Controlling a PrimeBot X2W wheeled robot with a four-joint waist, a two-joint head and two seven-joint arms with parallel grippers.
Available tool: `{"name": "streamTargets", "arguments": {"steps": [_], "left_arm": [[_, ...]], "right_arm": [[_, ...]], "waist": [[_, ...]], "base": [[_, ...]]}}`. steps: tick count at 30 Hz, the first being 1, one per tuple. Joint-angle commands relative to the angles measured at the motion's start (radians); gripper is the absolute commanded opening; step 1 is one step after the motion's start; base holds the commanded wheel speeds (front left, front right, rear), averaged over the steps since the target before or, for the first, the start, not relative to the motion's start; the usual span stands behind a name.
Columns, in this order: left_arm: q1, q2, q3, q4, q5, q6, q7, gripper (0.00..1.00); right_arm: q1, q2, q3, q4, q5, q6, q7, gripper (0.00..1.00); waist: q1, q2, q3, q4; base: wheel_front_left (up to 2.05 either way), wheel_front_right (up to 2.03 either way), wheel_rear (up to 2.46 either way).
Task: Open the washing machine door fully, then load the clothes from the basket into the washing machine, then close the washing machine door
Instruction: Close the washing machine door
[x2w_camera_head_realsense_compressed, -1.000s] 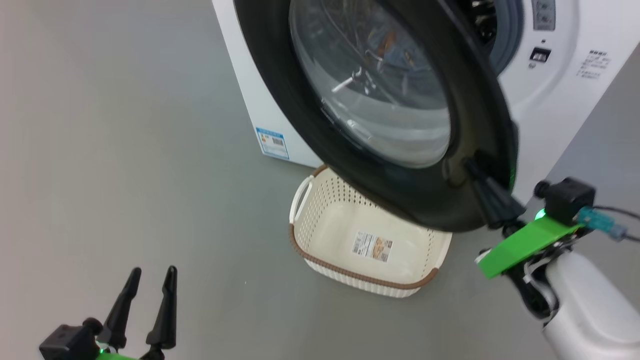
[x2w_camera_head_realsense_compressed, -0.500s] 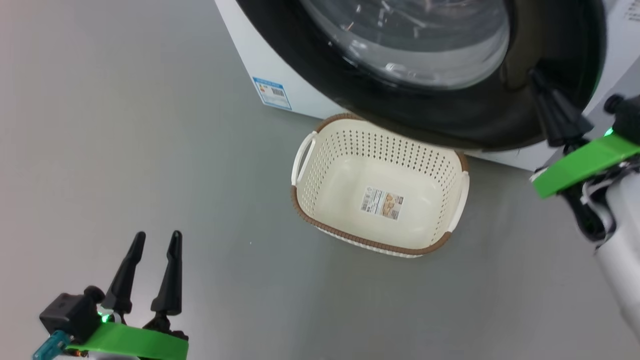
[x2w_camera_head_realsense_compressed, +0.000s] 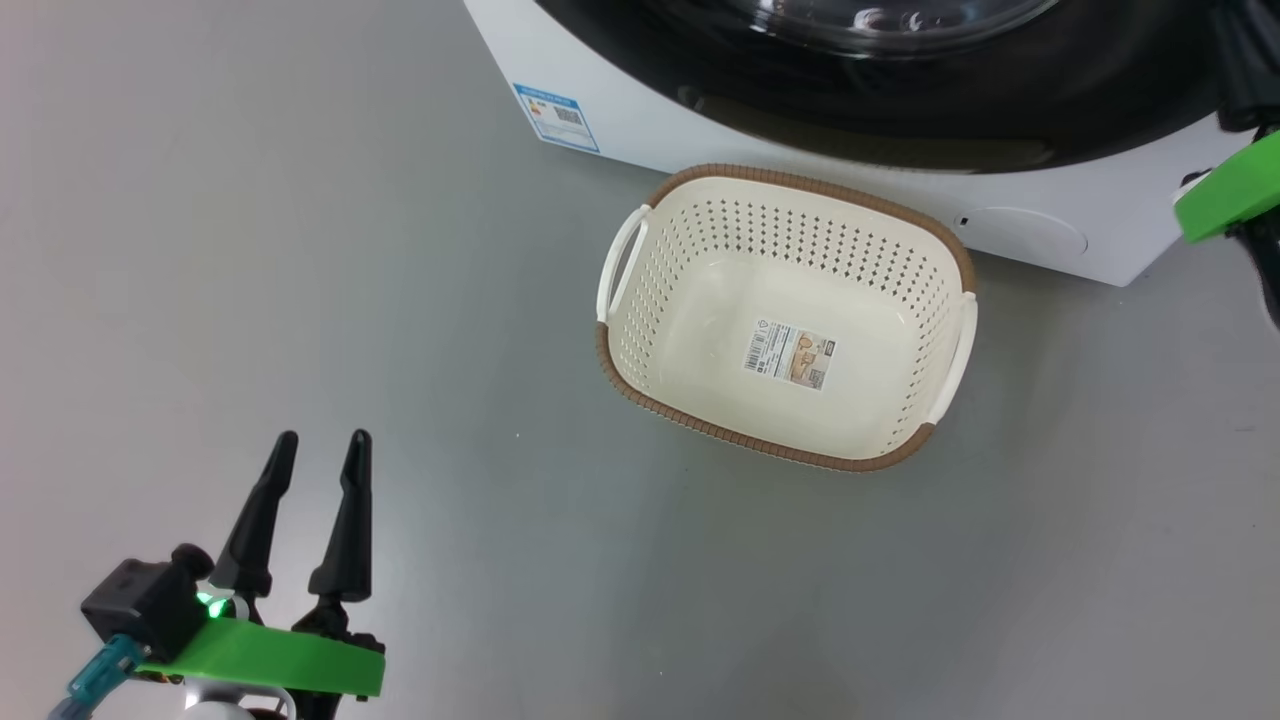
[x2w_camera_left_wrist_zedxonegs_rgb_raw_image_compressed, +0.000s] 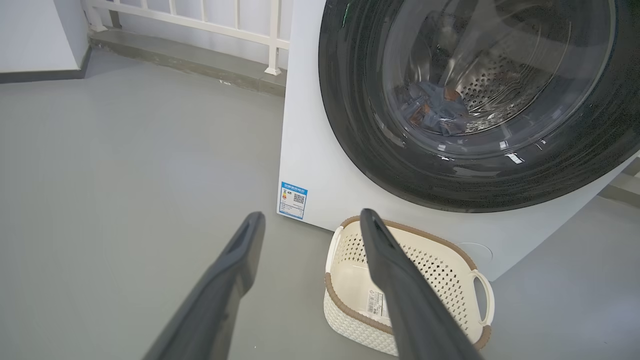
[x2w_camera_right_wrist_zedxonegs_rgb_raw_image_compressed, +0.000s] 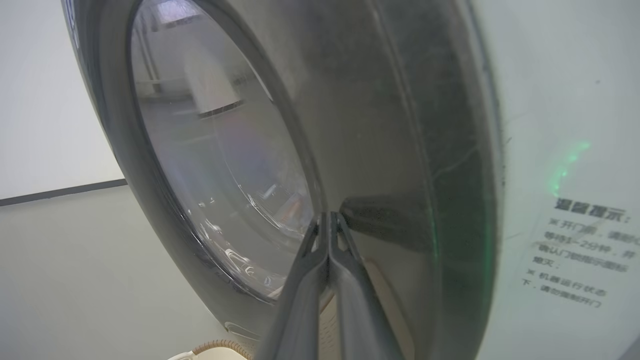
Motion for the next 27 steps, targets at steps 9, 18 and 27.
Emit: {"name": "streamTargets", "arguments": {"steps": [9, 18, 27], "left_arm": [[-0.029, 0.018, 0.042, -0.017, -0.006, -0.003, -0.012, 1.0], [-0.024, 0.021, 0.04, -0.011, -0.005, -0.003, -0.012, 1.0], [-0.007, 0.034, 0.041, -0.002, 0.0, -0.003, -0.012, 1.0]], "right_arm": [[-0.099, -0.014, -0.069, 0.074, -0.04, 0.0, -0.005, 0.0], [-0.054, 0.021, -0.088, 0.074, -0.051, 0.0, -0.005, 0.0], [0.026, 0.042, -0.071, 0.03, -0.058, 0.0, -0.005, 0.24]], "waist": [[0.0, -0.0001, 0.011, 0.008], [0.0, -0.0001, -0.02, -0.003], [0.0, -0.0001, -0.085, -0.024]], "base": [[0.0, 0.0, 0.0], [0.0, 0.0, 0.0], [0.0, 0.0, 0.0]]}}
